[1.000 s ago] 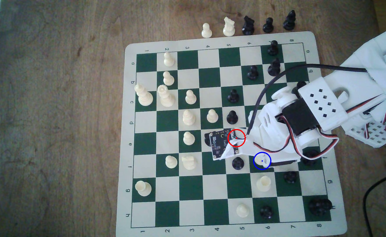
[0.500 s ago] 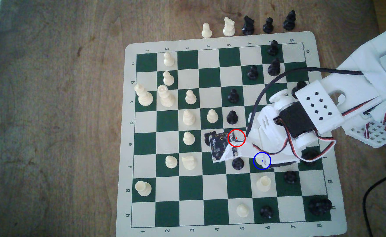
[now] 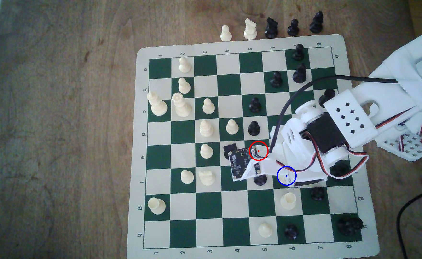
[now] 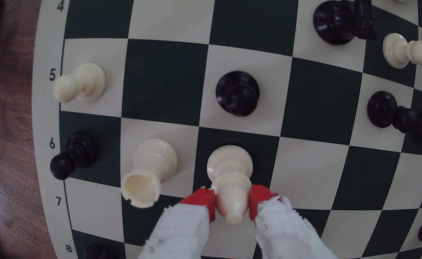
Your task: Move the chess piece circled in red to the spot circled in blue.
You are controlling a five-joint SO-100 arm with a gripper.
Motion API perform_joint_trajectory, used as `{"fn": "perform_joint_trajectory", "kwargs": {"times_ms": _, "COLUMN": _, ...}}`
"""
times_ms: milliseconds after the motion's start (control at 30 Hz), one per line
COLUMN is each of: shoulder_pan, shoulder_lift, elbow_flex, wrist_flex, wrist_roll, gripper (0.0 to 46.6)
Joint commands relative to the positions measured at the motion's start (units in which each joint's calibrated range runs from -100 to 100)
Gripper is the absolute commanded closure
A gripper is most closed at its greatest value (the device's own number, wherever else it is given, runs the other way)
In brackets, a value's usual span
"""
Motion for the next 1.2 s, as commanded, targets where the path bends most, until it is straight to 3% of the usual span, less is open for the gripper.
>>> {"fn": "perform_joint_trajectory", "kwargs": {"times_ms": 0, "shoulder_pan": 0.1, "shoulder_lift": -0.4, "elbow_flex": -1.5, "wrist_flex": -0.2, "wrist_roll": 0.2, "gripper": 44.3}}
{"fn": "perform_joint_trajectory", "kwargs": {"times_ms": 200, "shoulder_pan": 0.4, "shoulder_lift": -0.3, "elbow_flex": -1.4, "wrist_flex": 0.2, "wrist_roll": 0.4, "gripper": 44.0}}
{"fn": "perform_joint_trajectory", "kwargs": {"times_ms": 300, "shoulder_pan": 0.4, "shoulder_lift": -0.2, "elbow_flex": -1.5, "wrist_flex": 0.2, "wrist_roll": 0.4, "gripper": 38.9}}
{"fn": "perform_joint_trajectory", "kwargs": {"times_ms": 367, "shoulder_pan": 0.4, "shoulder_lift": -0.3, "elbow_flex": -1.5, "wrist_flex": 0.2, "wrist_roll": 0.2, "gripper": 31.0}}
{"fn": "perform_joint_trajectory", "kwargs": {"times_ms": 467, "shoulder_pan": 0.4, "shoulder_lift": -2.0, "elbow_flex": -0.7, "wrist_flex": 0.0, "wrist_roll": 0.0, "gripper": 28.3}}
{"fn": "perform_joint_trajectory", "kwargs": {"times_ms": 833, "shoulder_pan": 2.6, "shoulder_lift": -8.8, "elbow_flex": 0.5, "wrist_flex": 2.4, "wrist_roll": 0.2, "gripper": 28.1}}
{"fn": "perform_joint_trajectory", "kwargs": {"times_ms": 1167, "shoulder_pan": 0.6, "shoulder_lift": -19.7, "elbow_flex": 2.8, "wrist_flex": 7.0, "wrist_roll": -0.2, "gripper": 27.8}}
